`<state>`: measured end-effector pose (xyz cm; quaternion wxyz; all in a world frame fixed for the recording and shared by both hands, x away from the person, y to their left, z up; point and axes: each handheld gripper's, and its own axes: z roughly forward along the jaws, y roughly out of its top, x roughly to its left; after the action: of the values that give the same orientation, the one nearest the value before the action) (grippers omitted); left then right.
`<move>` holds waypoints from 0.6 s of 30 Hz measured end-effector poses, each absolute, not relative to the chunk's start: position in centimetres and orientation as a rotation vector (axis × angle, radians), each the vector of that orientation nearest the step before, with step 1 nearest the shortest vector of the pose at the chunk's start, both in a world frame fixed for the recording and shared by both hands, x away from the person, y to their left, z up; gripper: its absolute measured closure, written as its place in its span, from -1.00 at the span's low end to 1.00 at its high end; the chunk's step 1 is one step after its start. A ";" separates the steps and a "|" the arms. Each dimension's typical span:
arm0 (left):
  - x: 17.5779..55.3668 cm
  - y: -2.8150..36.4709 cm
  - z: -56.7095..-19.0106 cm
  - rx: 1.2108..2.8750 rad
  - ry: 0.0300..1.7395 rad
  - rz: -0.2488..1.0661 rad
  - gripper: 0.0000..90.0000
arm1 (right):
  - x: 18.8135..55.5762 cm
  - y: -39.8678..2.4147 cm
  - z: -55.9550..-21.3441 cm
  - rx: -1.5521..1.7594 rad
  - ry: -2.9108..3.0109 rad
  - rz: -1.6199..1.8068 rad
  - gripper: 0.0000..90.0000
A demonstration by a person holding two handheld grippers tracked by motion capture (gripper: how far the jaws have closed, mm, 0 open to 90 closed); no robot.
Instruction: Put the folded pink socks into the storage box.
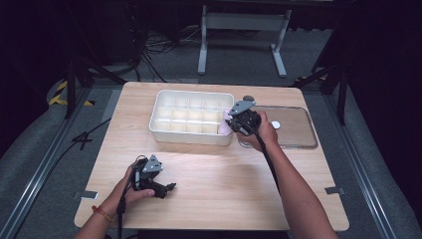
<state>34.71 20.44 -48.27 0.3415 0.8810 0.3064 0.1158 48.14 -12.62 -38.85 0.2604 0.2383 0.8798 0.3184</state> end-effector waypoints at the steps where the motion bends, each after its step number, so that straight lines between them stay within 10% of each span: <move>1: 34.7 20.4 -48.3 2.287 0.798 0.304 -0.84 | 48.2 -12.6 -38.9 0.641 2.391 0.861 0.67; 18: 34.7 20.4 -48.3 2.290 0.797 0.302 -0.84 | 48.4 -11.6 -39.9 0.574 2.453 0.781 0.66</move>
<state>34.71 20.44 -48.28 0.3418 0.8807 0.3067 0.1161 48.39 -11.62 -39.86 0.2495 0.2107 0.9007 0.2867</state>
